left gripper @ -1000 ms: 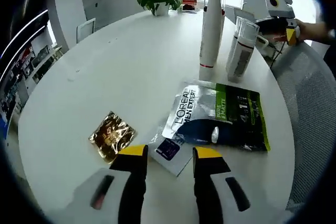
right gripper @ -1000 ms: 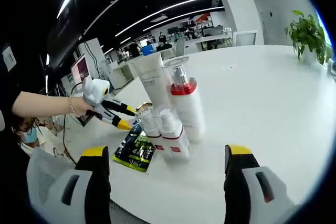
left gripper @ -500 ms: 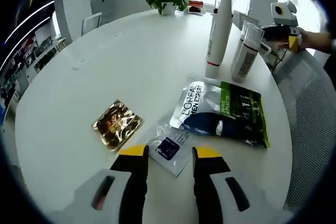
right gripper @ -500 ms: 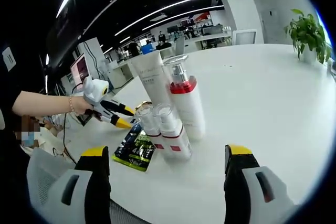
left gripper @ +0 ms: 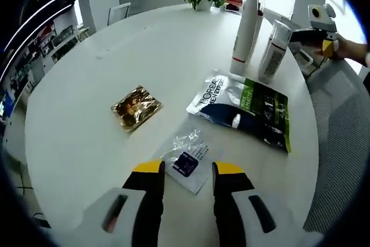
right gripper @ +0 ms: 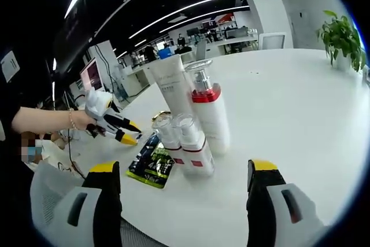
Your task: Arrange the skincare products in the storage area until every visible bottle or jar stands upright without overlapping.
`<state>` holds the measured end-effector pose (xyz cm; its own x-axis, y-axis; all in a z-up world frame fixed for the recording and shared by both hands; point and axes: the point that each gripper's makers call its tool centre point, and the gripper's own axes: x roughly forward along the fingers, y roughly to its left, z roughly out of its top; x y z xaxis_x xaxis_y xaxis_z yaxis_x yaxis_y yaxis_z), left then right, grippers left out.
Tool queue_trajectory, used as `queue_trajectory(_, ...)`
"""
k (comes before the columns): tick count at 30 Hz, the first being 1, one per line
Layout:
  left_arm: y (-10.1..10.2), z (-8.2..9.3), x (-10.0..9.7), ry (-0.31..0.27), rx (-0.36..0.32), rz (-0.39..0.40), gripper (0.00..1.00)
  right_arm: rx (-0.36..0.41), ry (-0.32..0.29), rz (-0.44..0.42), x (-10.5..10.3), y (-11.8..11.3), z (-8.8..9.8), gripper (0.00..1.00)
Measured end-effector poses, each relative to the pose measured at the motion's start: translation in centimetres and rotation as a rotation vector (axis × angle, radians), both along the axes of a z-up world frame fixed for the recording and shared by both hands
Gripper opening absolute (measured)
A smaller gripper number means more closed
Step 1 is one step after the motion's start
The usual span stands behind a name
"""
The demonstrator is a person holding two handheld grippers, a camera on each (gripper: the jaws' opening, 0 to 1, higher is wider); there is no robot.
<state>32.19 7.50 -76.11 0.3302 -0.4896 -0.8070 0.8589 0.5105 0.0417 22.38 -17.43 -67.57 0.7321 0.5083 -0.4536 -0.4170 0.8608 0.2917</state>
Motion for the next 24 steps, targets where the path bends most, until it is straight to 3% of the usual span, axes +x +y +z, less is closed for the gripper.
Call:
queue_trajectory(2,-0.4,0.4,-0.3,-0.015,-0.006,-0.044,0.29,0.002,-0.001,0.003,0.0,0.1,0.1,0.90)
queue_trajectory(4,-0.7,0.5,-0.5,0.006,-0.015,-0.084,0.35,0.003,-0.001,0.005,0.0,0.1,0.1,0.91)
queue_trajectory(6,-0.8,0.3,-0.5,0.009,0.016,-0.138,0.39,0.006,-0.002,0.007,0.0,0.2,0.1,0.91)
queue_trajectory(11,-1.3,-0.1,0.1,0.034,0.021,-0.161,0.45,0.009,-0.005,0.007,0.0,0.2,0.2,0.91)
queue_trajectory(16,-1.4,-0.9,0.5,0.096,0.051,-0.168,0.45,0.012,-0.008,-0.003,0.0,0.1,0.3,0.91)
queue_trajectory(24,-1.4,-0.5,0.8,0.082,0.053,-0.166,0.38,0.013,-0.009,-0.013,0.1,-0.1,0.3,0.90)
